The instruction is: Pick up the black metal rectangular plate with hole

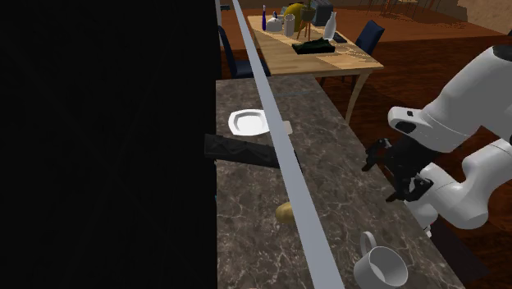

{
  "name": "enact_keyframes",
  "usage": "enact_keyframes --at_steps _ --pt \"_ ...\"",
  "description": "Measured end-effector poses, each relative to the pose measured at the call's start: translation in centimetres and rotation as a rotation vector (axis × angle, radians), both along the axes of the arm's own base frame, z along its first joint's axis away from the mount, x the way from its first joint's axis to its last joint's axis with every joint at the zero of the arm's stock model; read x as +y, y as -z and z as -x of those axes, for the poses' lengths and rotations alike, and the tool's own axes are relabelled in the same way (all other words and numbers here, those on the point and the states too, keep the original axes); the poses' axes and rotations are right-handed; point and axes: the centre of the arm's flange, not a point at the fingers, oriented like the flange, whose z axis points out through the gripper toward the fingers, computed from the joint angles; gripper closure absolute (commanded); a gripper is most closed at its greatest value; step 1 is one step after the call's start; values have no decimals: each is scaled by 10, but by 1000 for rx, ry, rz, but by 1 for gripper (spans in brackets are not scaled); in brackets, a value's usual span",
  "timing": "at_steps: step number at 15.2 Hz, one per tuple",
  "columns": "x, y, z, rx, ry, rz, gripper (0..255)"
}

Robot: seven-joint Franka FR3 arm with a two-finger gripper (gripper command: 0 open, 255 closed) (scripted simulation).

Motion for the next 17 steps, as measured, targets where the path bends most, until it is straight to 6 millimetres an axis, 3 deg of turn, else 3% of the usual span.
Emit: enact_keyframes --at_steps 4,12,17 --pt "9 14 -21 5 48 87 0" --pt "14 72 -112 22 228 418 0" --pt "-5 109 -173 32 341 626 0"
